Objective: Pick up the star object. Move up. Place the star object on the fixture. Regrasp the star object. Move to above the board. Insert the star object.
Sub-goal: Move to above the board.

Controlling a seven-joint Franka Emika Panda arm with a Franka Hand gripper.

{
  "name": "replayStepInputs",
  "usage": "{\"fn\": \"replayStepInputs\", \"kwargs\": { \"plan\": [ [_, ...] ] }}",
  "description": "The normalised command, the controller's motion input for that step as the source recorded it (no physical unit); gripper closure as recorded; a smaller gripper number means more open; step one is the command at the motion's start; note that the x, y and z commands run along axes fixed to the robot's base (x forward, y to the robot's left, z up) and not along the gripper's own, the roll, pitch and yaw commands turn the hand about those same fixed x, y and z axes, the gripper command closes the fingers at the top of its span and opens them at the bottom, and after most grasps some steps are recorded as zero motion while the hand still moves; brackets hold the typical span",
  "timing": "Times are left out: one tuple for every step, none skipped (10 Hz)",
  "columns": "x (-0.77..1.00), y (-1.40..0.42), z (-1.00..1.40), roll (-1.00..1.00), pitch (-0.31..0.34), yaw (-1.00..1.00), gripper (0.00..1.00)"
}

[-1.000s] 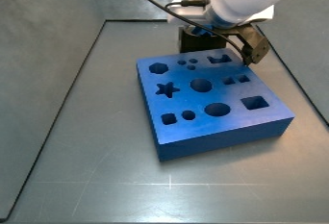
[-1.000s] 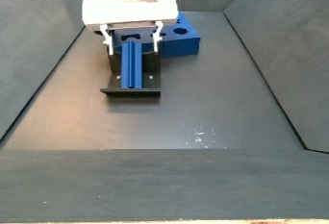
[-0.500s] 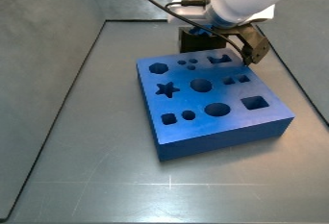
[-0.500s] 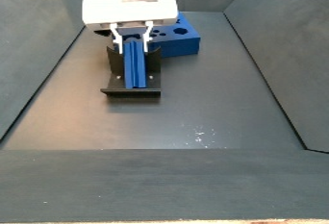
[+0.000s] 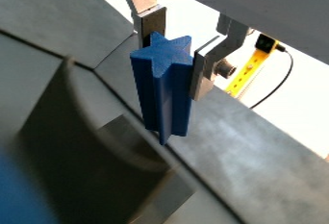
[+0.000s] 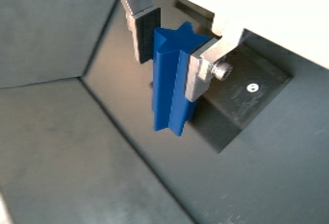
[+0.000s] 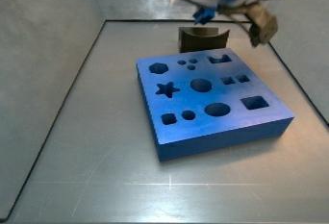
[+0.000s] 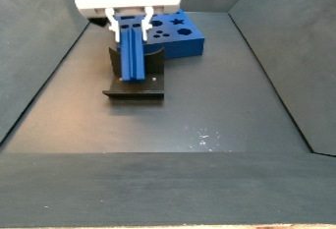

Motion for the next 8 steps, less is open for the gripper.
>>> {"fn": "replayStepInputs", "kwargs": {
  "plan": [
    [0.03,0.13,1.00,-0.01,-0.033,-0.04,1.00],
    [0.03,0.13,1.00,-0.02,-0.018,-0.05,1.00],
    [0.02,0.12,1.00,-0.03,0.009,-0.05,1.00],
    [0.02,0.12,1.00,-0.03,0.026,-0.05,1.00],
    [0.01,0.11,1.00,-0.04,0.044,-0.04,1.00],
    [0.01,0.10,1.00,-0.04,0.069,-0.02,1.00],
    [0.00,0.10,1.00,-0.04,0.079,-0.01,1.00],
    [0.00,0.09,1.00,-0.04,0.087,0.01,1.00]
  ]
}}
